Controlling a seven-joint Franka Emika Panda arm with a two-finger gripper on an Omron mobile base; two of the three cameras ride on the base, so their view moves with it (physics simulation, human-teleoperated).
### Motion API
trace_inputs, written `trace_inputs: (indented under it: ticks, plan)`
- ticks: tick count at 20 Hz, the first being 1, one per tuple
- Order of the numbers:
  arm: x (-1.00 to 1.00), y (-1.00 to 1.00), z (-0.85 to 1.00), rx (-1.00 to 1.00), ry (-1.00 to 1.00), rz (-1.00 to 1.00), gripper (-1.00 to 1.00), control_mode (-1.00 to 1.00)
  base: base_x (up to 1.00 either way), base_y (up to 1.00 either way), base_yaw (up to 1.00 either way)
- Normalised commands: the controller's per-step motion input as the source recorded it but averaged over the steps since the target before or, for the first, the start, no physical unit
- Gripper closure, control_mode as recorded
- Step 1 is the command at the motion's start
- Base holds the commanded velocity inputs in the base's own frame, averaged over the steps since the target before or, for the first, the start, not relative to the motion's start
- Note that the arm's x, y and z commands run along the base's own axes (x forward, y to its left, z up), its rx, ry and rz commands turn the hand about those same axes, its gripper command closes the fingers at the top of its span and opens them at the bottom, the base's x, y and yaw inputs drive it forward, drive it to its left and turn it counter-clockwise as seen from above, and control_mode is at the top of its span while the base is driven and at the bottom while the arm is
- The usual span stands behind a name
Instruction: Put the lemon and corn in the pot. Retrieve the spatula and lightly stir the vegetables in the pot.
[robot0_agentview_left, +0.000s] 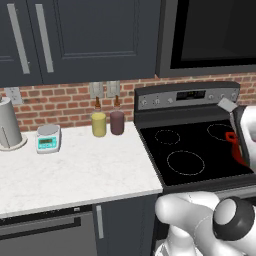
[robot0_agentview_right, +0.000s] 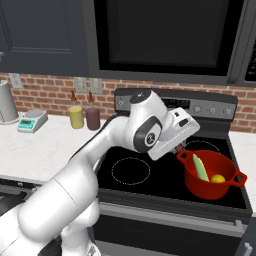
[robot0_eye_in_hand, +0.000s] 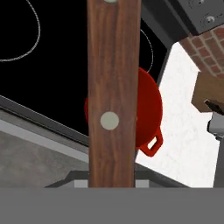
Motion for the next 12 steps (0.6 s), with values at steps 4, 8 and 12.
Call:
trace_inputs:
  ticks: [4,8,12]
  plan:
    - [0.00,-0.08,0.00,-0.14,0.08,-0.03,1.00,-1.00,0.00,0.00,0.00]
    - [0.00,-0.14,0.00,-0.12,0.15,0.00,1.00,-1.00,0.00,0.00,0.00]
    - [0.00,-0.17,0.00,-0.11,0.14,0.00,1.00,-1.00,0.00,0.00,0.00]
